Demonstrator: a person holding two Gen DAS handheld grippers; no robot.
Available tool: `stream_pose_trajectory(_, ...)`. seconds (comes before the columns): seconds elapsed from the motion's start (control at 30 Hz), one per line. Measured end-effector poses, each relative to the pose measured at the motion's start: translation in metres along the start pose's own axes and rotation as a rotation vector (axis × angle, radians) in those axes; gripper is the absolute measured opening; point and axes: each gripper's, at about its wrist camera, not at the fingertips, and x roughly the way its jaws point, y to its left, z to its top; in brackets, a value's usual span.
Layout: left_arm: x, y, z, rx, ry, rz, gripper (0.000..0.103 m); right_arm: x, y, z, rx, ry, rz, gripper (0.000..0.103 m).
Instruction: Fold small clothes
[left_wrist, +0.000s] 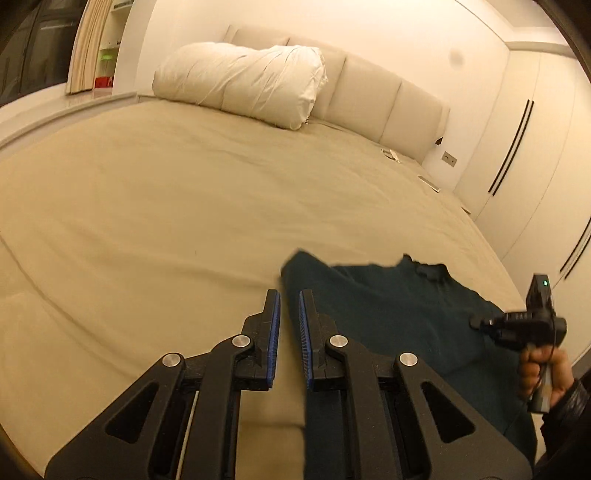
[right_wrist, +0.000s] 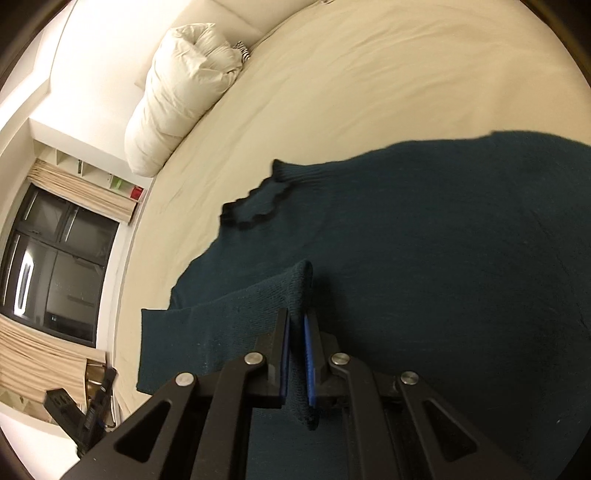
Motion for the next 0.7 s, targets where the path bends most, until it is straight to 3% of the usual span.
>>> stream_pose_trajectory(0.23, 0.015, -0.032, 0.025, 0.082, 0.009, 0.002, 0.01, -0.014, -0.005, 0.007, 0.003, -0.054, -0.047, 0.007)
stream_pose_trajectory(0.57, 0.079, -0.056, 0.009, 0.124, 0.121, 0.007, 0.01, -0.019, -0.023, 0.009, 0.026, -0.068, -0.11, 0.007)
stream_pose_trajectory(0.7, 0.094, -0.071, -0.003, 0.205, 0.136, 0.026, 0.01, -0.015, -0.027, 0.009, 0.036, -0.068, -0.113, 0.007)
